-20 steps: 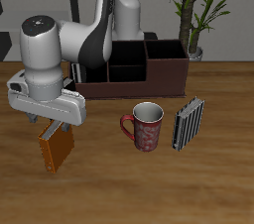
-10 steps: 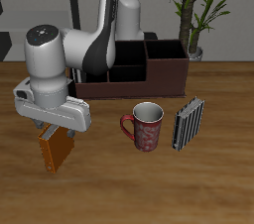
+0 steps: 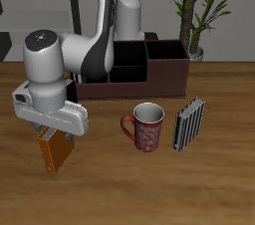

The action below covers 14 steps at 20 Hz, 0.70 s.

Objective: Place the right striped book into the back desk caddy's left compartment and place the orange book into the back desk caddy's left compartment and place the red mug into the back desk caddy's right compartment

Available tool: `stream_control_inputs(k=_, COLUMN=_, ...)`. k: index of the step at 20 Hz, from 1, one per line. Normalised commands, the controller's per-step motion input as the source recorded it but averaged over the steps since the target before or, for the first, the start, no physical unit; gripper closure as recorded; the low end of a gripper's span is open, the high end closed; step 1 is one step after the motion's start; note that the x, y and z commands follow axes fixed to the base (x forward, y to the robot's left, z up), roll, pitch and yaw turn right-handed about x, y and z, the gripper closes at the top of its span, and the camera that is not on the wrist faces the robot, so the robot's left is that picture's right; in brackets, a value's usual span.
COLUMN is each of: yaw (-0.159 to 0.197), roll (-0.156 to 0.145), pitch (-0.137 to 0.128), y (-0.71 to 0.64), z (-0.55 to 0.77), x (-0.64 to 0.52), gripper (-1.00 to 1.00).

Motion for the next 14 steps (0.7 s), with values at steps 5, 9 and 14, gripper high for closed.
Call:
stream_control_inputs(k=5, yaw=-0.016, roll=0.003, pitch=0.02, y=-0.01, z=-0.13, x=0.01, gripper=-1.0)
stream_control_inputs(k=9, yaw=0.002, roll=-0.019, pitch=0.029, y=-0.04, z=-0.2, x=0.03, gripper=1.0)
stream_control_inputs(k=14, yaw=-0.007, roll=-0.001, pitch=0.009, y=0.0, z=-0.06, x=-0.01, gripper=1.0)
